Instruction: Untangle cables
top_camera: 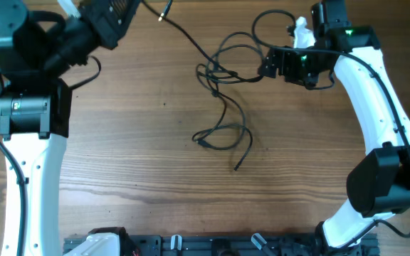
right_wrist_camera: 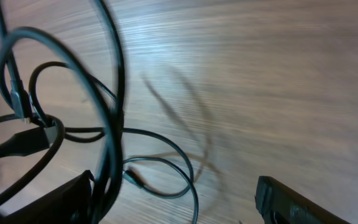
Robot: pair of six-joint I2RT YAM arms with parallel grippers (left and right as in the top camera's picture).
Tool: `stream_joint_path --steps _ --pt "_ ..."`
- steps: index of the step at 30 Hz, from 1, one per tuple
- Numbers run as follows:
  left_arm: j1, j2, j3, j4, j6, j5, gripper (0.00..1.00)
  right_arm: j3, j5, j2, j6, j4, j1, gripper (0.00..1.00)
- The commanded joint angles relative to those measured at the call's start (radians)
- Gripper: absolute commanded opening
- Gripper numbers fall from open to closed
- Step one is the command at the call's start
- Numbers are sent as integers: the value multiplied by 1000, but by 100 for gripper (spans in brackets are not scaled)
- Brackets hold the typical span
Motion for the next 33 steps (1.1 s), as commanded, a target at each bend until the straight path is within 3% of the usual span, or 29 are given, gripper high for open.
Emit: stream_joint_path --steps 1,3,5,7,8,13,15,19,25,27,30,32,33 --pt "10 -10 10 167 -319 83 4 28 -228 -36 -188 20 -5 88" --pt "10 -10 10 233 -430 75 4 56 -366 -72 -275 22 -5 91" --pt "10 -10 10 226 -454 68 4 78 -441 -120 -316 27 -5 96" --pt "1 -10 10 165 -454 47 4 81 -440 -163 -325 51 -5 100" --pt "-21 -10 10 65 -453 -11 4 81 -426 -192 -323 81 -4 100" --pt "-76 -10 10 -43 -455 -130 4 71 -397 -192 -311 93 95 98" --pt "-100 -10 10 -35 -521 -159 4 71 -340 -189 -309 119 166 95" --pt "-102 -10 10 -32 -628 -164 4 71 -248 -158 -257 232 302 95" --pt "-102 -10 10 -32 -670 -153 4 71 -248 -48 -256 321 415 90" --pt "-102 -10 10 -32 -702 -153 4 71 -229 -6 -257 332 432 84" --pt "-101 -10 10 -32 -708 -153 4 71 -202 49 -215 352 438 62" --pt "-95 -10 10 -46 -696 -154 4 71 -158 63 -145 367 422 38" --pt "-85 -10 10 -64 -671 -154 4 72 -159 62 -128 373 411 21"
